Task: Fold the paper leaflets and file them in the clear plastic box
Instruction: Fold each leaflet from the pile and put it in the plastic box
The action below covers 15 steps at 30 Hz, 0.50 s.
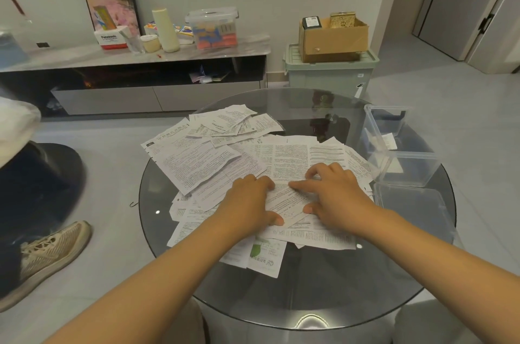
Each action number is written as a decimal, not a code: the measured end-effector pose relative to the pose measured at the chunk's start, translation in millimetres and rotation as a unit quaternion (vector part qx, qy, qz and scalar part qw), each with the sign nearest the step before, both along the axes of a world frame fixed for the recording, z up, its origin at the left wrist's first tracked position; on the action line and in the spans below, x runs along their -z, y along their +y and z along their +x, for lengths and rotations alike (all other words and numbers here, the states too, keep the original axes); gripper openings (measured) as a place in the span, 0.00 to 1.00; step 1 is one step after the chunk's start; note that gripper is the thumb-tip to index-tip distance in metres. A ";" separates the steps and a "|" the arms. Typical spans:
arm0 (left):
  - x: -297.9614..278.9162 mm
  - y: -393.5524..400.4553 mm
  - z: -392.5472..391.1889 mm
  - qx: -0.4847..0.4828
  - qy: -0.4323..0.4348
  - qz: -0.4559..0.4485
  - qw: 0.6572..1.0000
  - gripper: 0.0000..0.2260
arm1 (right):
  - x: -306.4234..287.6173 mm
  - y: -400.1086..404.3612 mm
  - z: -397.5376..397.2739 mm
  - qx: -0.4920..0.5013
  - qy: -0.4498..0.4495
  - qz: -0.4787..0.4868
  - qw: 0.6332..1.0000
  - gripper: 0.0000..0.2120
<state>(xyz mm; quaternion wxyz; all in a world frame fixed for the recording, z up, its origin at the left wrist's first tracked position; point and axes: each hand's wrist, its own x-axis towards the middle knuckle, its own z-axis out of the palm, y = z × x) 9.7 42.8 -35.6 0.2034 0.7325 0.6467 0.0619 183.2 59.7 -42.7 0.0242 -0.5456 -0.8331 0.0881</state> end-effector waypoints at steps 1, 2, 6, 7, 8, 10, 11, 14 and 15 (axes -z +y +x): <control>-0.6 0.5 0.1 -0.011 -0.007 -0.006 1.000 0.30 | -1.1 0.4 1.4 0.003 -0.005 -0.005 1.000 0.26; -1.4 0.8 -0.1 -0.021 -0.017 -0.011 1.000 0.29 | -2.6 0.5 2.3 0.006 -0.007 -0.012 1.000 0.26; -2.9 0.8 -1.2 -0.049 -0.082 -0.012 0.995 0.19 | -7.9 -1.8 2.1 0.011 0.021 -0.027 0.999 0.26; -3.7 0.9 -1.1 -0.051 -0.098 -0.004 0.994 0.16 | -9.0 -3.1 2.4 0.015 0.043 -0.026 0.999 0.24; -5.0 1.1 -1.0 -0.055 -0.112 0.006 0.992 0.13 | -10.6 -4.6 2.5 0.021 0.071 -0.027 0.997 0.22; -8.9 2.5 1.4 -0.065 -0.153 0.008 0.986 0.09 | -14.6 -7.4 6.7 0.039 0.143 -0.036 0.988 0.14; -10.7 3.6 3.4 -0.070 -0.181 0.001 0.981 0.09 | -16.9 -9.0 9.9 0.046 0.179 -0.040 0.982 0.11; -17.2 3.8 14.9 -0.069 -0.243 -0.011 0.967 0.09 | -25.6 -14.2 22.4 0.071 0.235 -0.028 0.969 0.08; -18.3 3.4 19.9 -0.068 -0.257 -0.007 0.964 0.10 | -28.2 -14.6 26.7 0.082 0.241 -0.019 0.967 0.07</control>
